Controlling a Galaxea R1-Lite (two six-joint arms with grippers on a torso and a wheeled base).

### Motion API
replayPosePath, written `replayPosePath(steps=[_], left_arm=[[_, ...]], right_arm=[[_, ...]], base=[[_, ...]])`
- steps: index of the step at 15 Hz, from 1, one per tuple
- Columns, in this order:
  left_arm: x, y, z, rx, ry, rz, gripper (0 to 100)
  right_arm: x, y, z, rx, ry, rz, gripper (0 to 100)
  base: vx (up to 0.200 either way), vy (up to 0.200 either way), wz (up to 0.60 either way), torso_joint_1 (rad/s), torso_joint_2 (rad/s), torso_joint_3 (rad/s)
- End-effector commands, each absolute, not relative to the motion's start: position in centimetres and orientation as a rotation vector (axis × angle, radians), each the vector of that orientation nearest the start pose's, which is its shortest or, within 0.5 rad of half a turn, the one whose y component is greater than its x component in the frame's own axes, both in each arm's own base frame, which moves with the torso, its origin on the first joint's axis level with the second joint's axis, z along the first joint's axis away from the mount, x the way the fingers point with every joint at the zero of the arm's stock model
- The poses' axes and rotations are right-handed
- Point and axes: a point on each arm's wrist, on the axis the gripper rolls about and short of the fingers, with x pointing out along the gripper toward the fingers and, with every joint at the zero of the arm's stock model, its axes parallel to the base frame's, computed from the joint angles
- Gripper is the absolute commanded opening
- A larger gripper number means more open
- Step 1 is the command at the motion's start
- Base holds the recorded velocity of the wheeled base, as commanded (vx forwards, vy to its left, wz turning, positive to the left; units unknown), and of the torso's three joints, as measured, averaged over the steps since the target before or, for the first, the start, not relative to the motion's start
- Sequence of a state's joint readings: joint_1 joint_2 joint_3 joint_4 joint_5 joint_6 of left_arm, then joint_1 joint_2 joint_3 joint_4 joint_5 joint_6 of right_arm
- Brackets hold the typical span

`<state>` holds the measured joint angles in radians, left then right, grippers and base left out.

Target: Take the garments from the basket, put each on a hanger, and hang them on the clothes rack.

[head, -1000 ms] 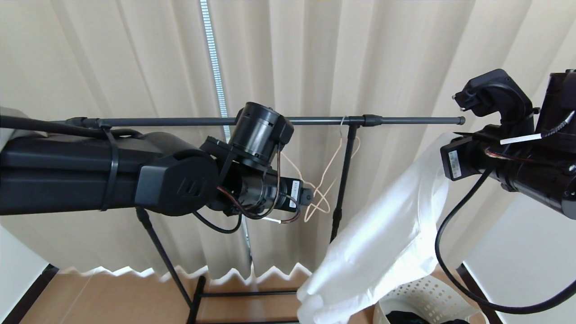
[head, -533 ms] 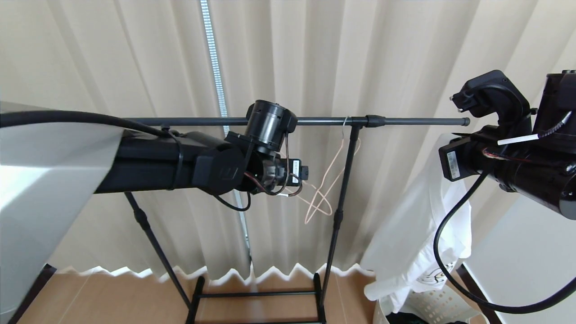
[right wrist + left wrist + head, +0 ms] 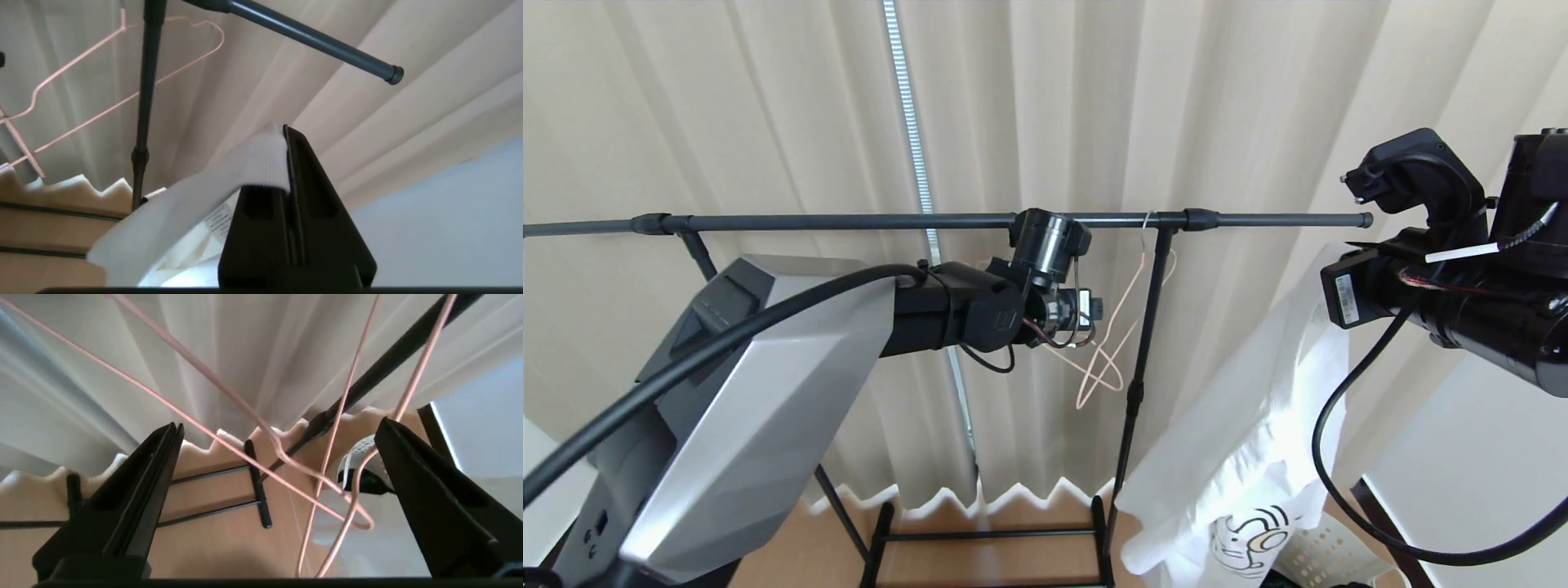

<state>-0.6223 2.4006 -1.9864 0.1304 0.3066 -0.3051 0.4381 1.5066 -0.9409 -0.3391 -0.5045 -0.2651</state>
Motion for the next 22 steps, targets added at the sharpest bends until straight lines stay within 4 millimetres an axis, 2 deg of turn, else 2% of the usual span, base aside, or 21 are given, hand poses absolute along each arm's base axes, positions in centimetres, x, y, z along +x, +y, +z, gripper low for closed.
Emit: replayPosePath(steps=[1,4,8,13,15,19,22], left_arm=[[41.9,-28.6,12.1,-0.03,0.57,-0.205,100],[41.9,-27.4,11.7,-0.006,0.606,-0.109,100],[40.9,-26.0,13.3,-0.018,0.637,-0.074,100],[40.9,-25.5,12.4,0.005,0.657,-0.043,100],[41.7,-24.6,12.3,-0.007,0.647,-0.016,100],[43.5,-24.3,11.7,-0.04,0.626,0.008,100],[44.5,-23.1,11.0,-0.047,0.629,0.04,100]], right_arm=[[24.6,10.3,24.6,-0.368,0.212,-0.038,0],[24.6,10.3,24.6,-0.368,0.21,-0.039,0],[24.6,10.3,24.6,-0.368,0.21,-0.039,0],[24.5,10.3,24.8,-0.365,0.205,-0.039,0],[24.6,10.3,24.7,-0.365,0.208,-0.039,0],[24.6,10.3,24.7,-0.366,0.208,-0.039,0],[24.7,10.4,24.5,-0.368,0.212,-0.038,0]], base=[[0.0,0.0,0.0,0.0,0.0,0.0],[0.0,0.0,0.0,0.0,0.0,0.0],[0.0,0.0,0.0,0.0,0.0,0.0],[0.0,0.0,0.0,0.0,0.0,0.0],[0.0,0.0,0.0,0.0,0.0,0.0],[0.0,0.0,0.0,0.0,0.0,0.0],[0.0,0.0,0.0,0.0,0.0,0.0]])
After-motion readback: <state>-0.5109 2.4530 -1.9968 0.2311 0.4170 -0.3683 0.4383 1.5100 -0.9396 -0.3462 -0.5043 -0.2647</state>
